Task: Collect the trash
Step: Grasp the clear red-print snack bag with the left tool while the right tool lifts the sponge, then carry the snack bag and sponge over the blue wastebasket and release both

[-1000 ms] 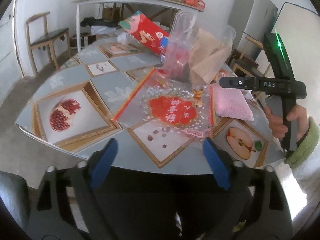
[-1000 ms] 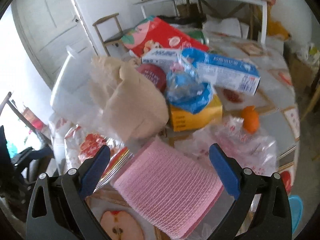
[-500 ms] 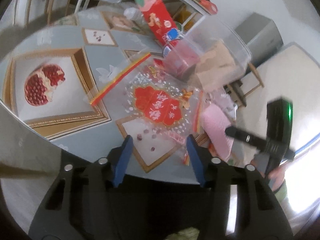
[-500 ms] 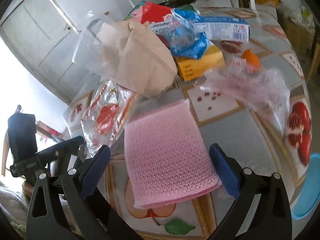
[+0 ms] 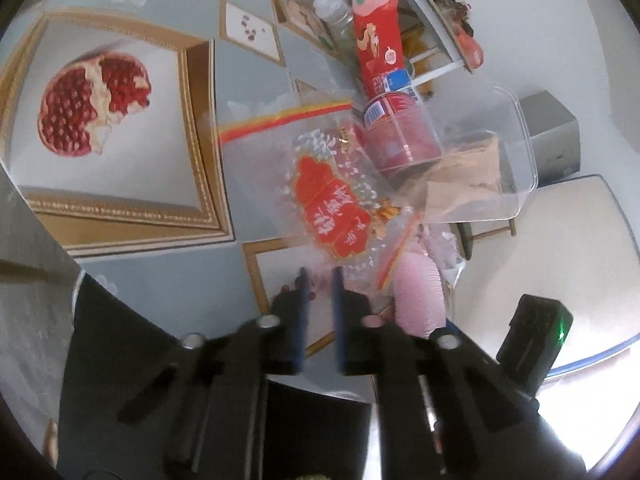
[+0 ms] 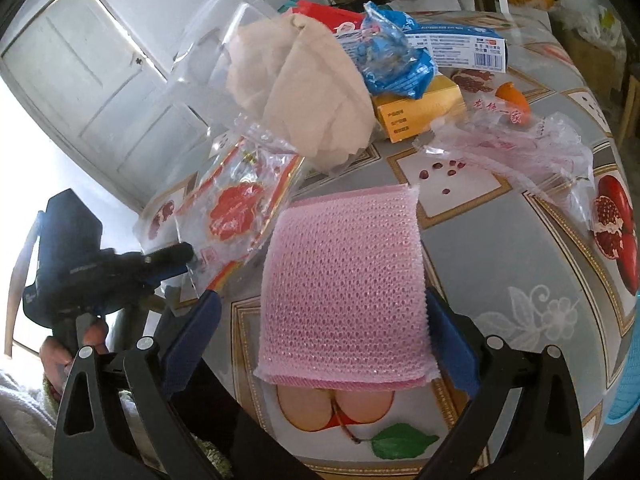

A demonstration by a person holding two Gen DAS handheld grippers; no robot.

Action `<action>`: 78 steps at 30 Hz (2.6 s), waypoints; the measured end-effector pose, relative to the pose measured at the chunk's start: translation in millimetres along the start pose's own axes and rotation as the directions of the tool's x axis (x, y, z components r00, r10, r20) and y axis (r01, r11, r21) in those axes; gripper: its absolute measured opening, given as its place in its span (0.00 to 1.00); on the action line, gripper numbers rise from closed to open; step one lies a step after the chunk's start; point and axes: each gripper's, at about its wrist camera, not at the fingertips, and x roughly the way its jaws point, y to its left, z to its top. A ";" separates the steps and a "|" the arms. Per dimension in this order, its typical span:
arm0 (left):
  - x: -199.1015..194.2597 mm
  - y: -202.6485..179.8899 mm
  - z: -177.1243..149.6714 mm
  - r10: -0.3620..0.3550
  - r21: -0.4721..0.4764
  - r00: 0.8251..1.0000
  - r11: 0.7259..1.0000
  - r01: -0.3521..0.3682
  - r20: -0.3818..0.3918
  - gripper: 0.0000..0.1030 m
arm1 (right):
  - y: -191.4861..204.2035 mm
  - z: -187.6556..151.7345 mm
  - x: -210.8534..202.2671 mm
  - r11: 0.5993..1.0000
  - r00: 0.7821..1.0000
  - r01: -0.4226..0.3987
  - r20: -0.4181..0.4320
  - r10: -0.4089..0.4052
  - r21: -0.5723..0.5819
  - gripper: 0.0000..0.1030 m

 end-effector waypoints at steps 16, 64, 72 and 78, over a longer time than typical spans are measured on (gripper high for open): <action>-72.1 12.8 -4.2 0.122 0.242 0.991 0.964 -0.107 -0.050 0.00 | 15.5 1.5 -29.2 0.989 0.985 0.149 0.089 -0.147 -0.020 0.92; -81.5 31.1 -24.3 -0.036 0.171 0.999 0.985 0.038 -0.014 0.00 | 83.9 3.7 22.7 0.842 0.965 0.222 -0.014 -0.262 -0.491 0.81; -122.4 15.6 -34.1 -0.084 0.237 0.995 0.969 0.067 0.061 0.00 | 96.8 -6.2 -17.7 0.865 0.974 0.223 0.068 -0.216 -0.450 0.80; -142.6 -24.4 -40.0 -0.161 0.340 0.984 0.932 0.126 0.077 0.00 | 85.5 -8.7 -77.1 0.924 0.974 0.191 0.182 -0.136 -0.332 0.80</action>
